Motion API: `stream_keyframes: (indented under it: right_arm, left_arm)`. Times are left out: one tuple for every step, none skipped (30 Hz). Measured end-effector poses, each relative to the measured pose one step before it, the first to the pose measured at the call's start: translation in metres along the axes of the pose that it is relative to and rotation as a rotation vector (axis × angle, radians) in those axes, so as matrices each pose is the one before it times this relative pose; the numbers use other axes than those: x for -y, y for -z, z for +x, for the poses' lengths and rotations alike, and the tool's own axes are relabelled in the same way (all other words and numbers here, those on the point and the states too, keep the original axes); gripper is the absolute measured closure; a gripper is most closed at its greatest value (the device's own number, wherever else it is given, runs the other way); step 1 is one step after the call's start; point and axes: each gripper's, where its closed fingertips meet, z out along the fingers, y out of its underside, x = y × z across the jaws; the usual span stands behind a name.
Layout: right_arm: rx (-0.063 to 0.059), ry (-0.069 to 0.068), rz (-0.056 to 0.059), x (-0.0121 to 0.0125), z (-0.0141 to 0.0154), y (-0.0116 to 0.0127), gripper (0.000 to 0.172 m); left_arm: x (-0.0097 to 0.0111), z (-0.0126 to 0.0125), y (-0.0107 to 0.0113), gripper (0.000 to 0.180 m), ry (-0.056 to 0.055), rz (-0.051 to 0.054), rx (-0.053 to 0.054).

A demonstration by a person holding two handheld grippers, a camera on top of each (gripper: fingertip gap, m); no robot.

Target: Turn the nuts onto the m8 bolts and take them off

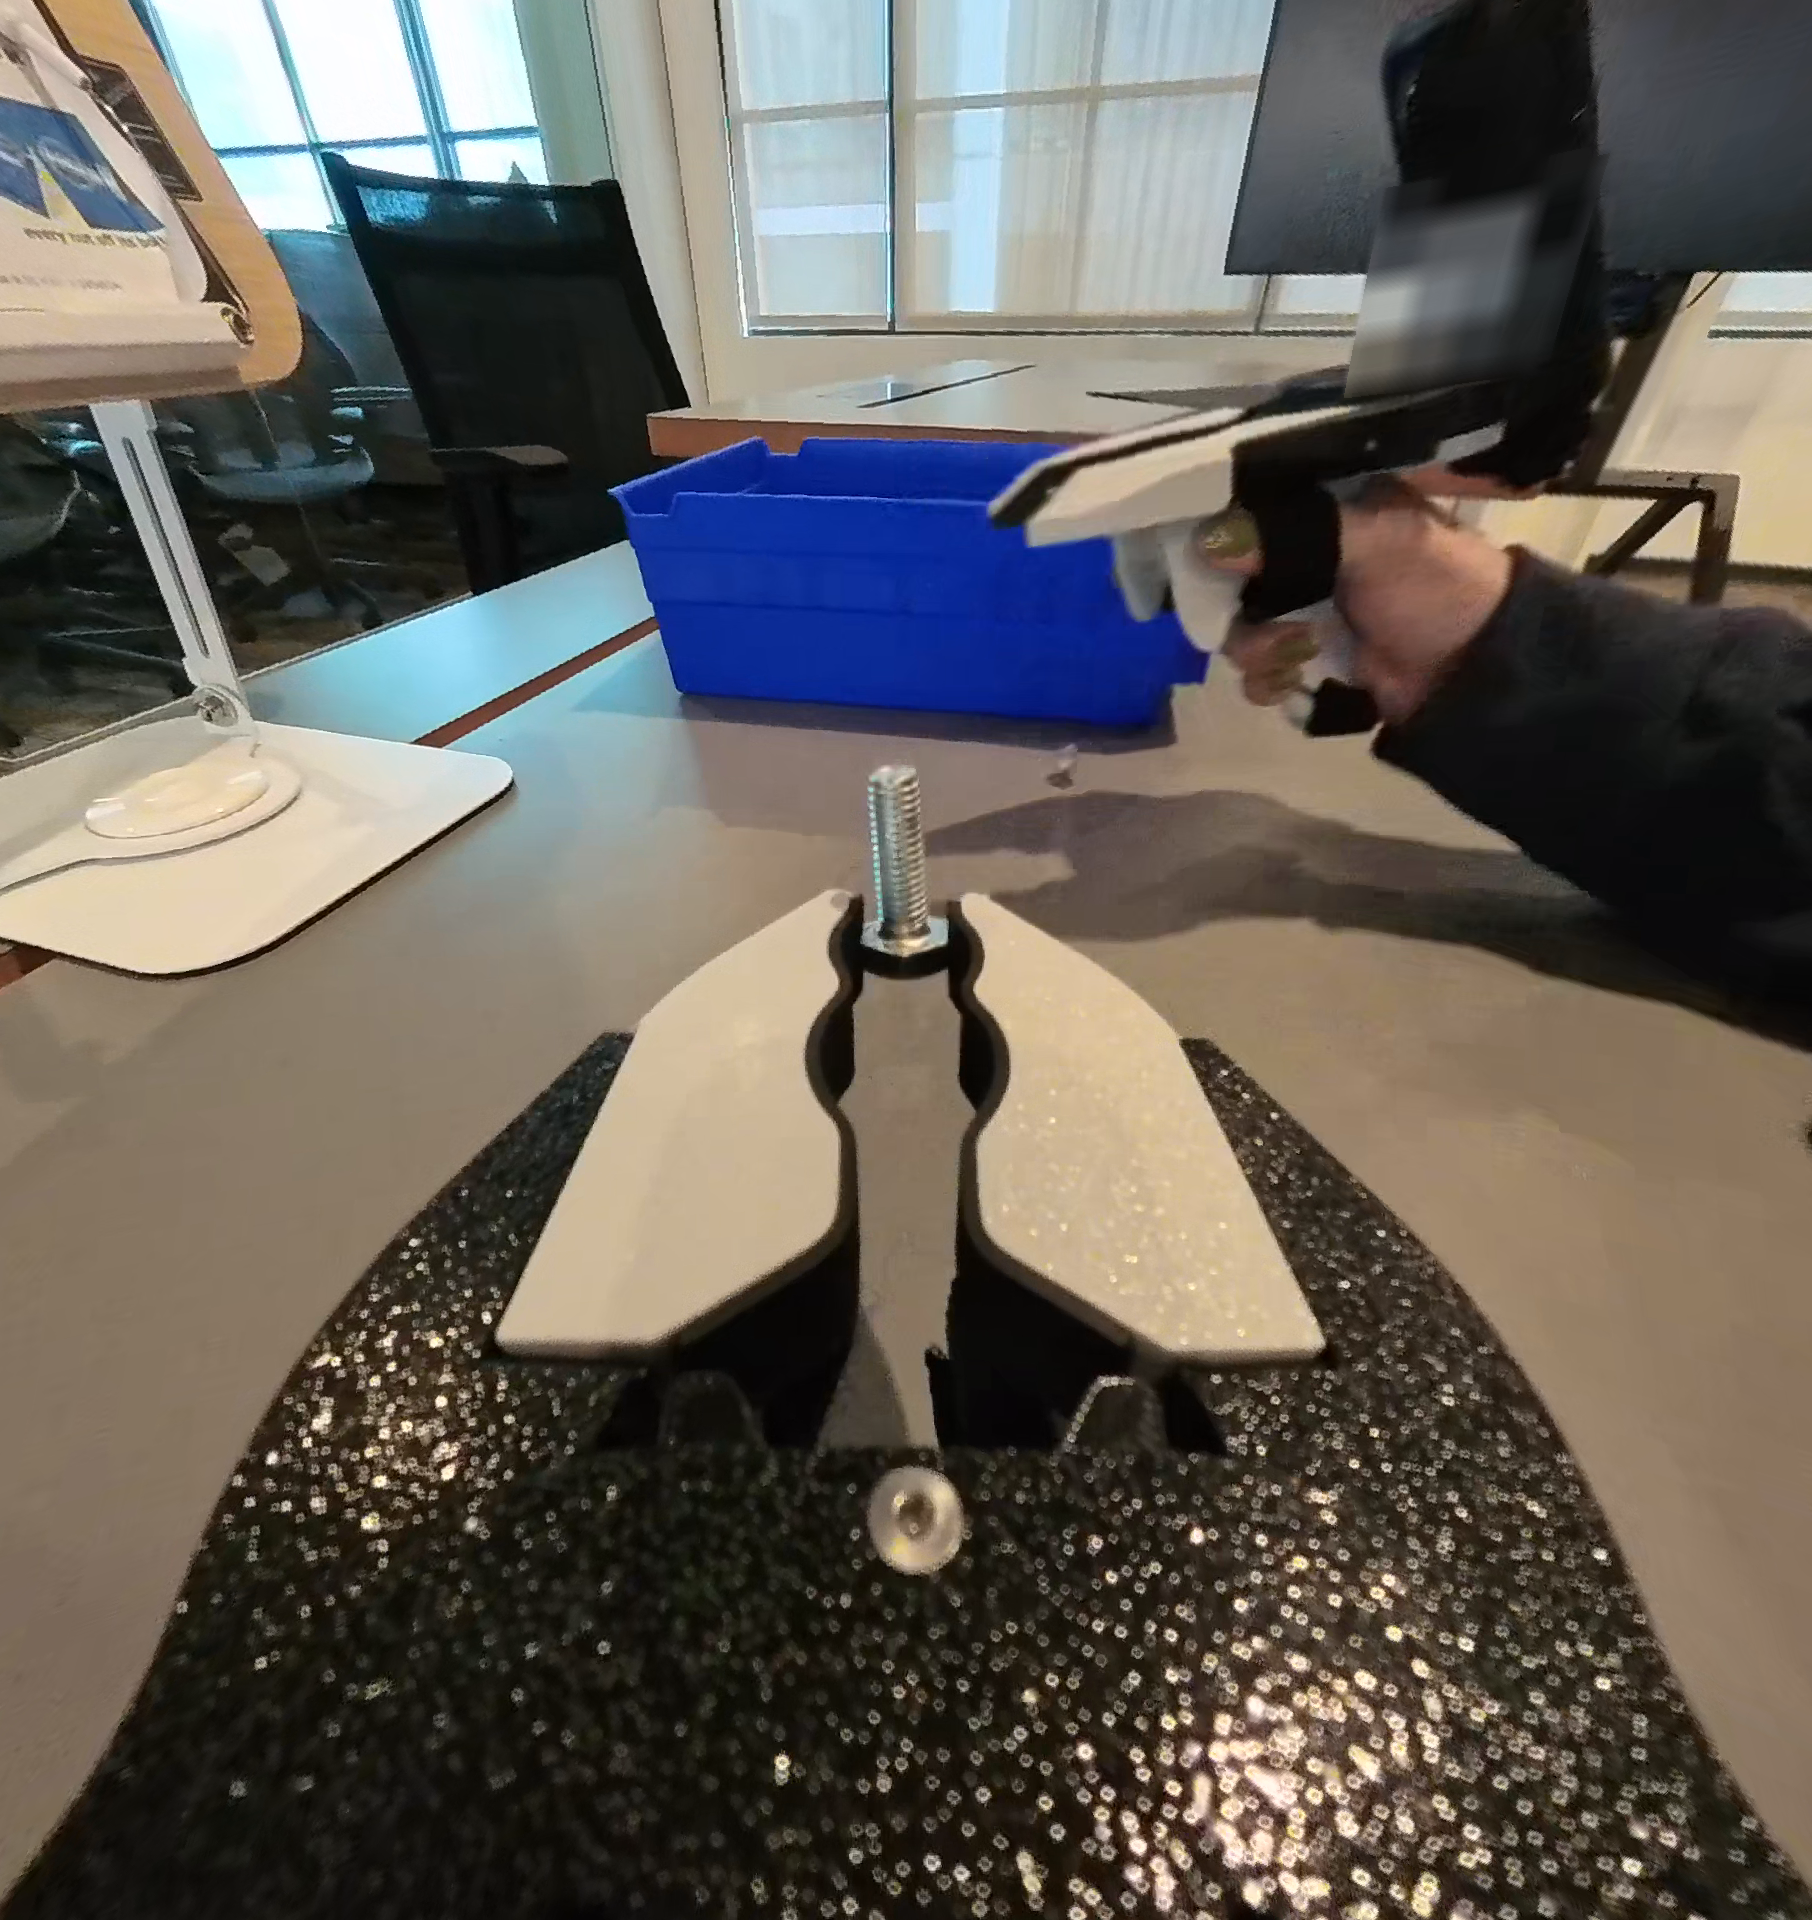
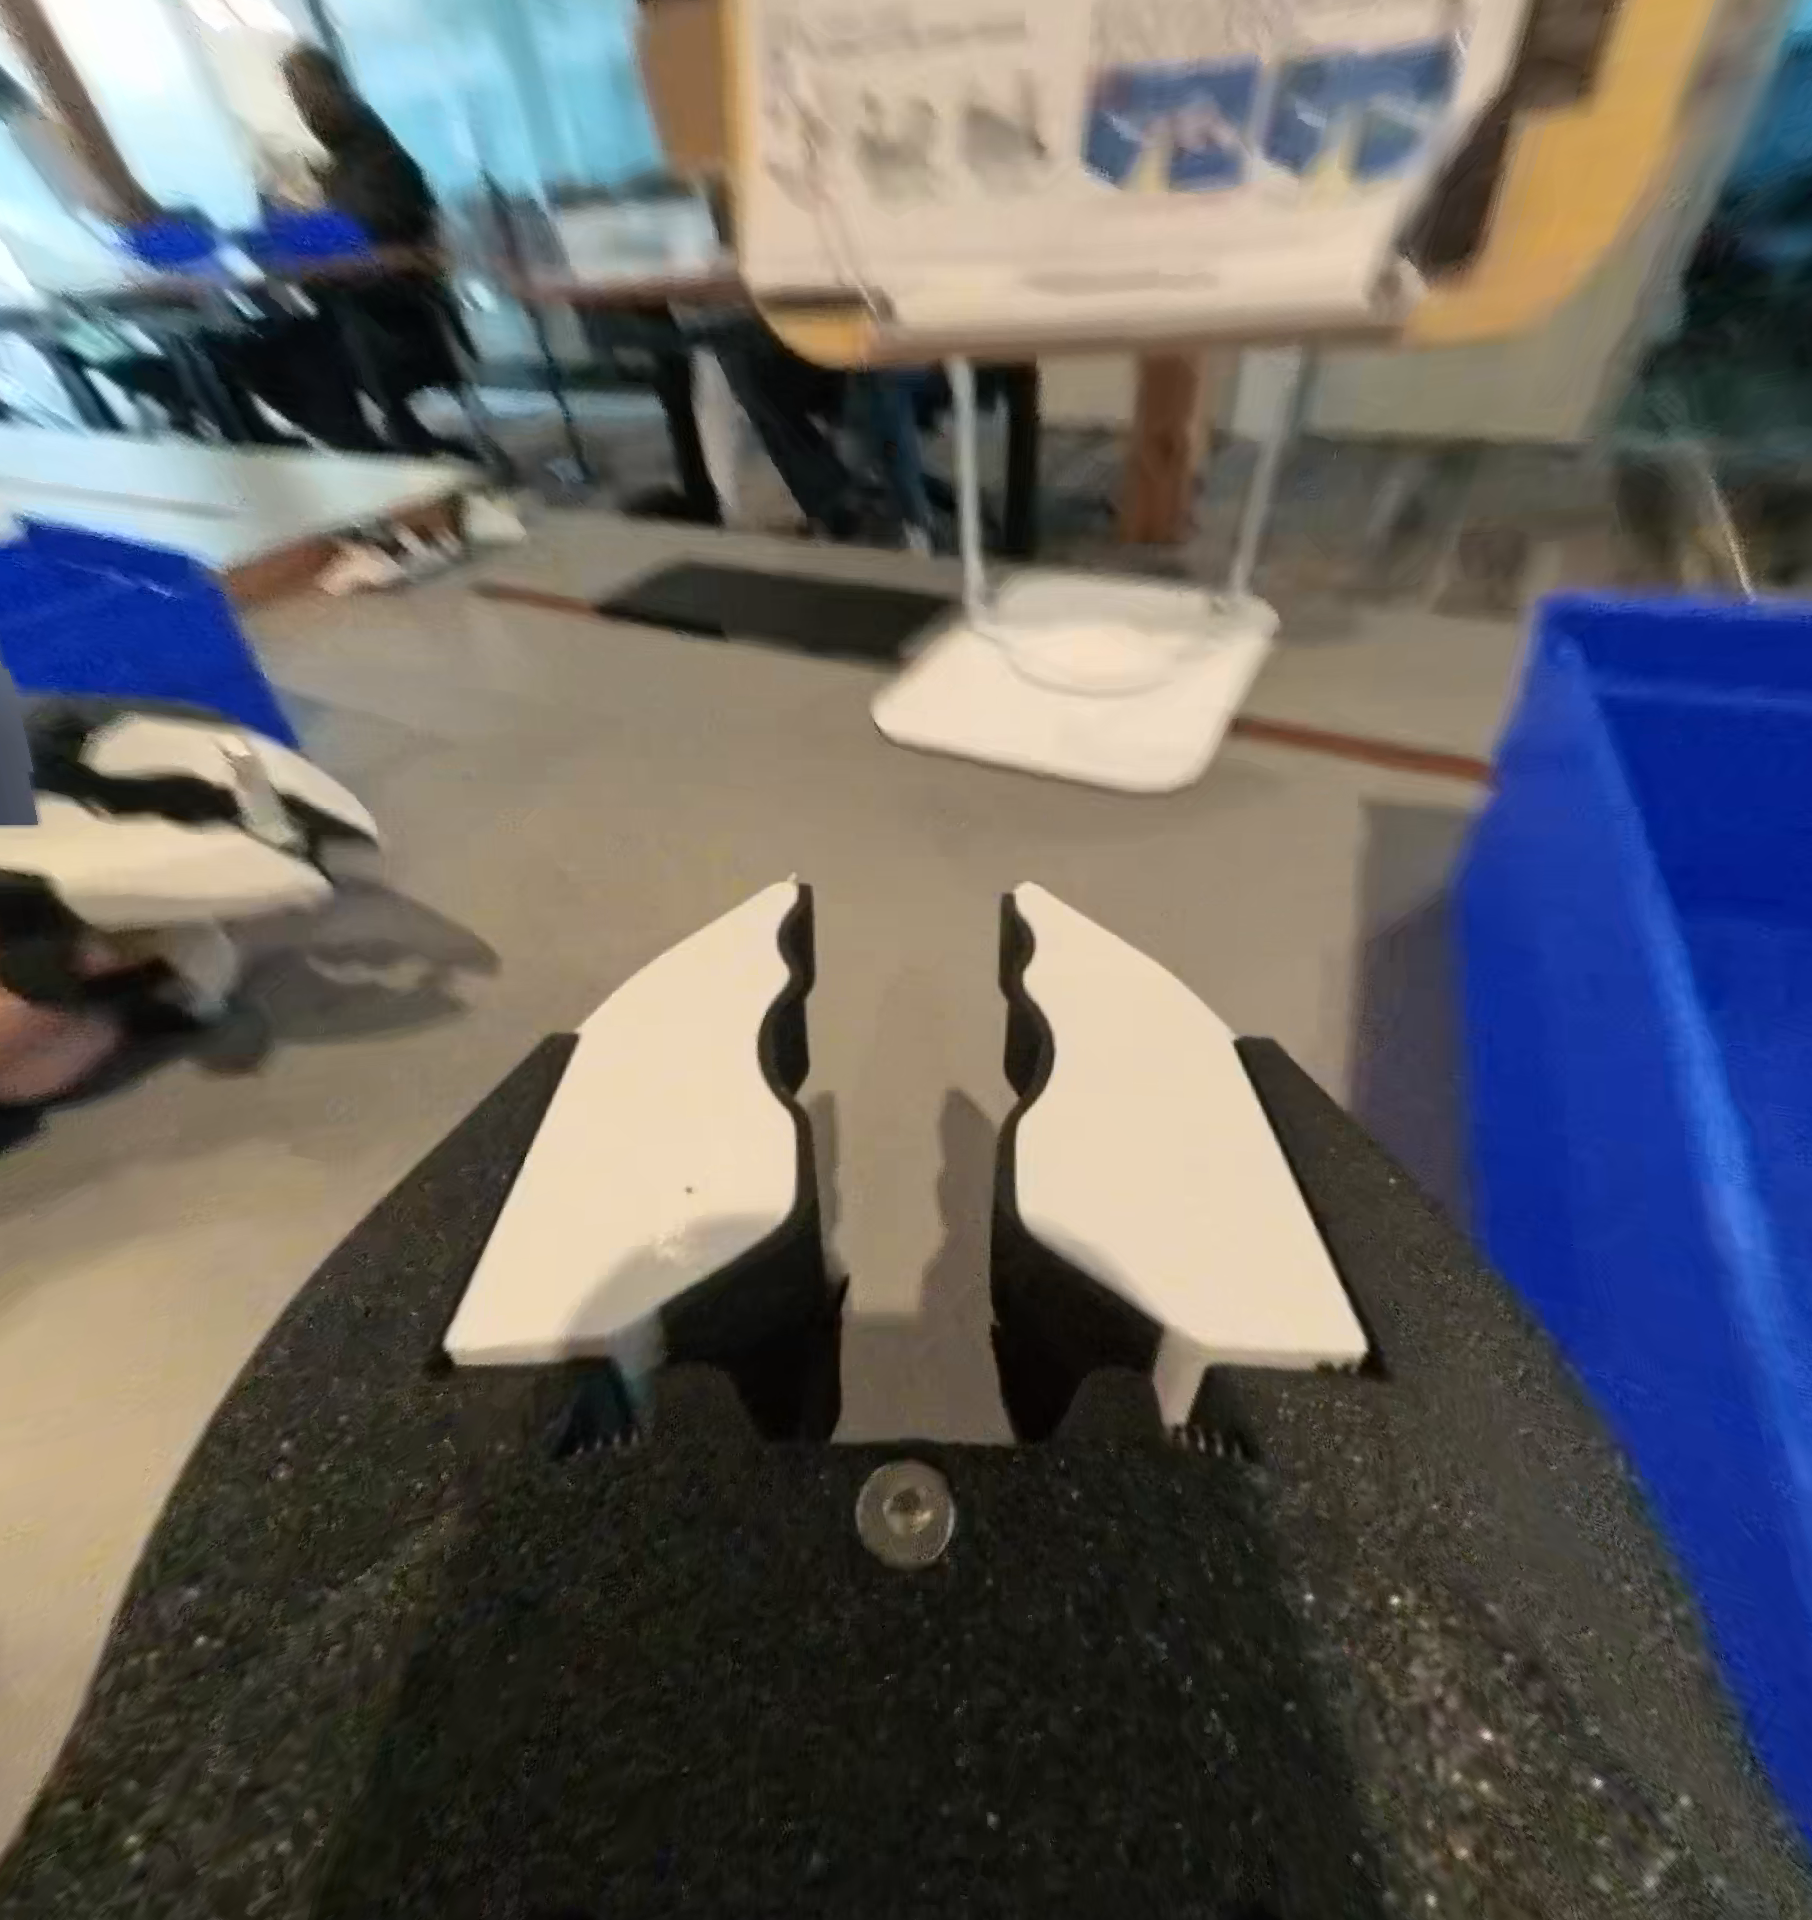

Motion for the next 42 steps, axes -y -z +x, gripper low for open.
stream_keyframes:
  right_arm:
    - [-0.0326, -0.0001, -0.0831, -0.0137, 0.0107, 0.01017, 0.139]
    - [-0.0334, 0.008, -0.0964, -0.01691, 0.00995, 0.00744, 0.141]
    - [-0.0326, 0.014, -0.0995, -0.01802, 0.00882, 0.00478, 0.141]
    - [-0.045, 0.0179, -0.091, -0.01721, 0.00914, 0.00278, 0.141]
    - [-0.0406, 0.0203, -0.0784, -0.01487, 0.007, 0.00149, 0.141]
    - [-0.0305, 0.0158, -0.0593, -0.0116, 0.00394, 0.0009, 0.142]
    - [-0.0189, 0.0137, -0.0436, -0.00875, 0.00145, 0.00031, 0.142]
    - [-0.0215, 0.0063, -0.03, -0.00625, 0.00151, -0.00037, 0.143]
    - [-0.0116, 0.006, -0.0323, -0.00553, -0.00007, -0.00128, 0.144]
    - [-0.0071, 0.002, -0.0336, -0.0048, -0.00061, -0.00158, 0.143]
    - [-0.0157, -0.002, -0.0281, -0.00349, 0.00081, -0.00131, 0.142]
    - [-0.0192, -0.0041, -0.0286, -0.00324, 0.00151, -0.00061, 0.142]
    - [-0.0097, -0.0071, -0.0281, -0.00272, 0.00006, 0.00047, 0.141]
    - [-0.0032, -0.0094, -0.0164, -0.00112, -0.00104, 0.00113, 0.14]
    - [-0.0084, -0.0089, -0.0098, -0.00023, 0.0001, 0.00079, 0.141]
    - [-0.0099, -0.0042, -0.0136, -0.00066, 0.00113, -0.00008, 0.142]
    - [-0.0123, -0.0064, -0.012, -0.00033, 0.00241, -0.001, 0.142]
    - [-0.0002, -0.0087, -0.0063, 0.00066, 0.0017, -0.00181, 0.144]
    - [0.0077, -0.0173, -0.0073, 0.00081, 0.00099, -0.00234, 0.144]
    - [0.0114, -0.0141, -0.0148, -0.00003, 0.00044, -0.00269, 0.143]
    - [0.0134, -0.0096, -0.0143, 0.00016, -0.00031, -0.00302, 0.144]
    - [0.0139, -0.0086, -0.0146, 0.00012, -0.00112, -0.00311, 0.144]
    - [0.0078, -0.007, -0.0049, 0.00157, -0.00063, -0.00191, 0.145]
    - [-0.002, -0.0015, -0.0112, 0.00047, 0.00072, -0.00111, 0.146]
    - [0.0041, 0.0007, -0.011, 0.00043, 0.00014, -0.0006, 0.154]
    - [0.009, 0.004, -0.0121, 0.00039, -0.00054, -0.0005, 0.158]
    - [0.0086, 0.014, -0.013, 0.00048, -0.00118, 0.00011, 0.158]
    - [0.0274, 0.0333, 0.0045, 0.00344, -0.00599, 0.00202, 0.158]
    - [0.0536, 0.0564, 0.048, 0.0104, -0.01275, 0.00502, 0.158]
    - [0.0833, 0.0774, 0.078, 0.01589, -0.01976, 0.00759, 0.158]
    - [0.0999, 0.0988, 0.0887, 0.01966, -0.02438, 0.00776, 0.158]
    - [0.0956, 0.1164, 0.0899, 0.02171, -0.02506, 0.00634, 0.158]
    - [0.0793, 0.1215, 0.0771, 0.02154, -0.0225, 0.00361, 0.158]
    - [0.0805, 0.1312, 0.0574, 0.01937, -0.02143, 0.00061, 0.158]
    - [0.0369, 0.1103, 0.0401, 0.01698, -0.01284, -0.00187, 0.158]
    - [0.0423, 0.0863, 0.0159, 0.01247, -0.0102, -0.00352, 0.158]
    - [0.0473, 0.0595, 0.0063, 0.00915, -0.00824, -0.00465, 0.158]
    - [0.0465, 0.0473, 0.0099, 0.00702, -0.00655, -0.00484, 0.158]
    - [0.0429, 0.0316, 0.006, 0.00437, -0.00474, -0.00469, 0.158]
    - [0.0342, 0.0177, 0.0012, 0.00265, -0.00282, -0.00425, 0.158]
    - [0.016, 0.0148, 0.0033, 0.00209, -0.00044, -0.00344, 0.158]
    - [0.0159, 0.0159, -0.0001, 0.00088, -0.00074, -0.00276, 0.158]
  left_arm:
    - [-0.00032, 0.00042, -0.00025, 0.166, -0.0027, -0.0028, -0.001]
    - [-0.00033, 0.00027, -0.00031, 0.166, -0.0023, -0.003, -0.001]
    - [-0.0004, 0.00027, -0.00028, 0.166, -0.0021, -0.0035, -0.0009]
    - [-0.00045, 0.00029, -0.00037, 0.166, -0.0015, -0.004, -0.0011]
    - [-0.00058, 0.00034, -0.00045, 0.166, -0.0015, -0.0043, -0.0013]
    - [-0.00042, 0.00031, -0.00035, 0.166, -0.0023, -0.0038, -0.0011]
    - [-0.00032, 0.00042, -0.00025, 0.166, -0.0031, -0.0029, -0.0012]
    - [-0.00024, 0.00062, -0.00023, 0.166, -0.0039, -0.0022, -0.0018]
    - [-0.00037, 0.00057, -0.00016, 0.166, -0.0034, -0.0025, -0.002]
    - [-0.00029, 0.00052, -0.0003, 0.166, -0.0028, -0.0027, -0.0025]
    - [-0.00028, 0.00044, -0.00021, 0.166, -0.0023, -0.0026, -0.002]
    - [-0.00026, 0.00044, -0.00022, 0.166, -0.002, -0.0025, -0.0017]
    - [-0.00031, 0.00048, -0.00018, 0.166, -0.0017, -0.002, -0.0021]
    - [-0.00018, 0.00047, -0.00009, 0.166, -0.0013, -0.0017, -0.0021]
    - [-0.00018, 0.00037, -0.00018, 0.166, -0.0014, -0.0018, -0.0012]
    - [-0.00027, 0.00028, -0.0002, 0.166, -0.0017, -0.0017, -0.0006]
    - [-0.00022, 0.00012, -0.00022, 0.166, -0.0012, -0.0021, -0.0006]
    - [-0.00029, 0.00019, -0.00024, 0.166, -0.0014, -0.0027, -0.0002]
    - [-0.0004, 0.00029, -0.0003, 0.166, -0.0023, -0.003, -0.0005]
    - [-0.00038, 0.00039, -0.00033, 0.166, -0.004, -0.0029, -0.0005]
    - [-0.0003, 0.00056, -0.00021, 0.166, -0.0053, -0.0031, -0.0004]
    - [-0.00047, 0.0007, -0.00043, 0.166, -0.0058, -0.0041, -0.001]
    - [-0.00063, 0.00091, -0.00043, 0.166, -0.0073, -0.0047, -0.0017]
    - [-0.00064, 0.00113, -0.00052, 0.166, -0.0088, -0.0052, -0.0023]
    - [-0.0005, 0.00117, -0.00046, 0.166, -0.0101, -0.005, -0.0019]
    - [-0.00049, 0.00148, -0.00062, 0.166, -0.0107, -0.0047, -0.0027]
    - [-0.00041, 0.0023, -0.00074, 0.166, -0.0105, -0.0043, -0.0087]
    - [-0.00027, 0.00308, -0.00106, 0.166, -0.0101, -0.0039, -0.0138]
    - [-0.00055, 0.00324, -0.0015, 0.166, -0.0099, -0.0073, -0.0137]
    - [-0.00134, 0.00347, -0.00165, 0.166, -0.0124, -0.0142, -0.0142]
    - [-0.00154, 0.00355, -0.0019, 0.166, -0.0187, -0.0161, -0.0131]
    - [-0.00105, 0.00377, -0.00192, 0.166, -0.0213, -0.0142, -0.013]
    - [-0.00061, 0.00443, -0.00187, 0.166, -0.0187, -0.011, -0.0167]
    - [-0.00009, 0.00496, -0.0019, 0.166, -0.0134, -0.0062, -0.0228]
    - [0.00021, 0.00492, -0.00196, 0.166, -0.0074, -0.0009, -0.0253]
    - [0.00018, 0.00418, -0.00168, 0.166, -0.0036, 0.0007, -0.0232]
    - [-0.00033, 0.00342, -0.00129, 0.166, -0.0034, -0.0032, -0.0208]
    - [-0.00042, 0.00289, -0.0009, 0.166, -0.0064, -0.0042, -0.0174]
    - [0.00022, 0.00254, -0.0004, 0.166, -0.0059, 0.0003, -0.0155]
    - [0.00049, 0.0023, -0.00022, 0.166, -0.002, 0.0029, -0.0142]
    - [0.00046, 0.00198, -0.0001, 0.166, -0.0006, 0.0024, -0.0134]
    - [0.00028, 0.00142, 0.00006, 0.166, -0.001, 0.0013, -0.0094]
